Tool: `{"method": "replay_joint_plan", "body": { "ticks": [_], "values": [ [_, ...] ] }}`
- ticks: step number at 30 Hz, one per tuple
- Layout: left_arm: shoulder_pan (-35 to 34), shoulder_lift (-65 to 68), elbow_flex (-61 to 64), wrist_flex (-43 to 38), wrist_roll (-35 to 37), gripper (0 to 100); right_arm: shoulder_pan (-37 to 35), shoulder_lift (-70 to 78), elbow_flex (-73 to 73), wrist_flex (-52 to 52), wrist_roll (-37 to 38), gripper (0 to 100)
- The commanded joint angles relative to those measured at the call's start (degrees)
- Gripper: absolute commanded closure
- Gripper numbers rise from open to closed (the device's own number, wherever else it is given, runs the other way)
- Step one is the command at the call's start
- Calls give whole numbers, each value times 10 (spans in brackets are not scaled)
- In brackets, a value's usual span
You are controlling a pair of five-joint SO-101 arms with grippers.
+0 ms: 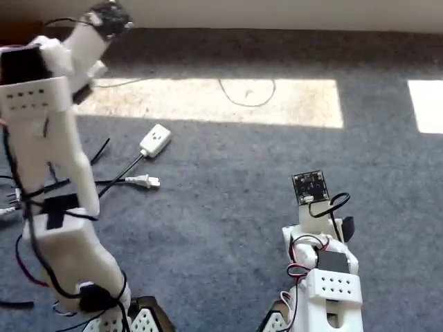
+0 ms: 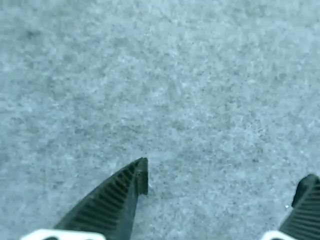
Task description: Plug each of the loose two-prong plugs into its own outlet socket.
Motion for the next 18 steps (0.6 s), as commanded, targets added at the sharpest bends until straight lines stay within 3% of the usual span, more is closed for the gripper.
{"method": "replay_joint_plan", "body": {
  "ticks": [1,5,8,13,16,18],
  "values": [
    [-74,-111,41,1,-117,995,-5,-7,-2,0,5,570],
    [-82,-210,204,3,-152,995,-5,-7,-2,0,5,570],
    [-15,-305,421,1,-121,995,-5,-7,-2,0,5,570],
    [225,-481,806,-25,11,995,-5,-7,-2,0,5,570],
    [364,-578,1009,-150,55,995,-5,-7,-2,0,5,570],
    [410,-611,1110,-234,55,995,-5,-7,-2,0,5,570]
  ]
}}
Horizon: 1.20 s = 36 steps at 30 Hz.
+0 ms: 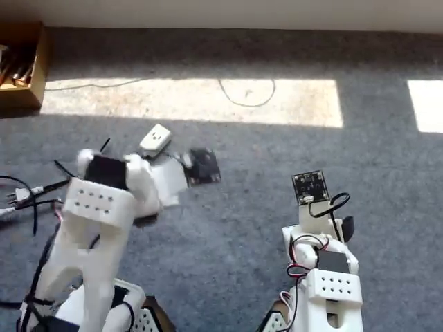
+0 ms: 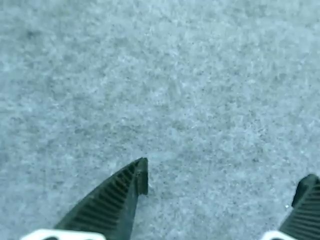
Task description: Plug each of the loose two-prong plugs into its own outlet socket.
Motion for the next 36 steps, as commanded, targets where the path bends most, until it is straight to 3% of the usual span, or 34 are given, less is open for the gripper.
{"method": "replay_joint_plan", "body": {
  "ticks": [1,6,12,18,22,26,31,36],
  "values": [
    [103,-67,225,-153,11,995,-5,-7,-2,0,5,570],
    [34,34,255,-239,-33,995,-5,-7,-2,0,5,570],
    [-41,182,146,-242,-52,992,-5,-7,-2,0,5,570],
    [-58,159,65,-97,-115,992,-5,-7,-2,0,5,570],
    [-74,84,48,-79,-120,992,-5,-7,-2,0,5,570],
    [-89,51,62,-112,-110,992,-5,-7,-2,0,5,570],
    [-102,52,117,-209,-30,992,-5,-7,-2,0,5,570],
    [-76,52,167,-265,-2,992,-5,-7,-2,0,5,570]
  ]
}}
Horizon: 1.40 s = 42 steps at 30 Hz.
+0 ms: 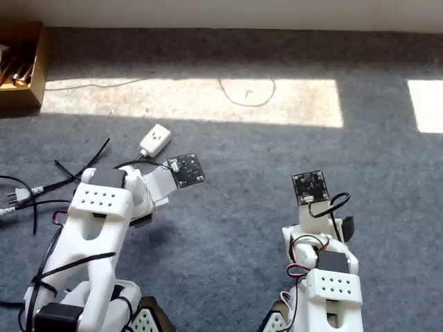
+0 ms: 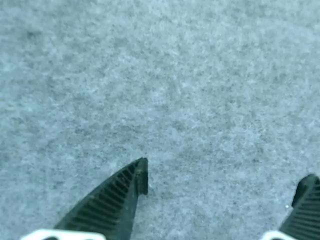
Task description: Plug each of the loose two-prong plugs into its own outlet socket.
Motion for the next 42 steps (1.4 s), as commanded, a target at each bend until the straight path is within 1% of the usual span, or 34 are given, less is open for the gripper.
{"method": "replay_joint_plan", "body": {
  "ticks": [1,3,8,10,16,23,24,26,28,35,39,42],
  "values": [
    [22,-14,8,-20,11,992,-5,-7,-2,0,5,570],
    [25,-14,8,-19,11,975,-5,-7,-1,0,5,570],
    [28,-14,9,8,9,790,-5,-7,-1,0,5,570],
    [27,-14,7,14,8,753,-5,-7,-1,0,5,570],
    [22,-19,-2,13,-19,772,-5,-7,-1,0,5,570],
    [-26,-16,-133,17,-15,772,-5,-7,-1,0,5,570],
    [-30,-15,-158,15,-10,772,-5,-7,-1,0,5,570],
    [-28,-11,-186,14,30,772,-5,-7,-1,0,5,570],
    [-4,7,-178,13,47,773,-5,-7,-1,0,5,570],
    [71,114,-102,15,48,776,-5,-7,-1,0,5,570],
    [105,102,-57,18,49,776,-5,-7,-1,0,5,570],
    [93,57,-51,18,49,776,-5,-7,-1,0,5,570]
  ]
}}
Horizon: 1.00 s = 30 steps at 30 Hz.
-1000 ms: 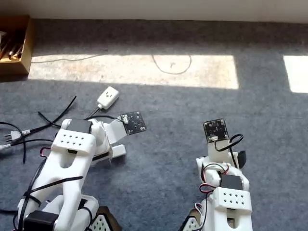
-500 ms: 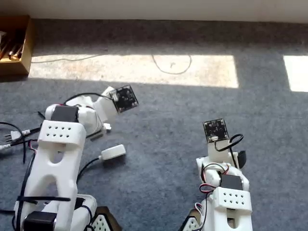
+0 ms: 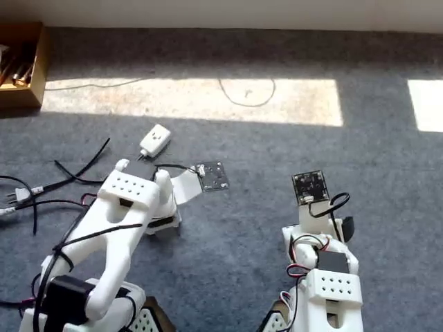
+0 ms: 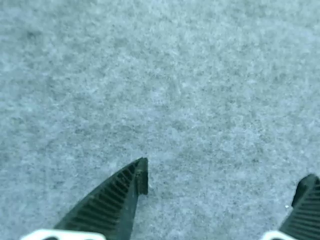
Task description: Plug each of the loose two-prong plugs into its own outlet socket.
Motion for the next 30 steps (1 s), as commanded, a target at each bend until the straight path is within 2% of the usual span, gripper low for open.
{"method": "replay_joint_plan", "body": {
  "ticks": [1,8,18,23,28,30],
  "values": [
    [-17,-66,-7,4,3,776,-5,-7,-1,0,5,570],
    [-87,-158,-44,-2,2,776,-5,-7,-1,0,5,570],
    [-95,-17,4,-103,2,777,-5,-7,-1,0,5,570],
    [-72,-36,6,-22,1,810,-5,-7,-1,0,5,570],
    [1,-136,33,98,2,815,-5,-7,-1,0,5,570],
    [29,-175,69,115,3,815,-5,-7,-1,0,5,570]
  ]
}}
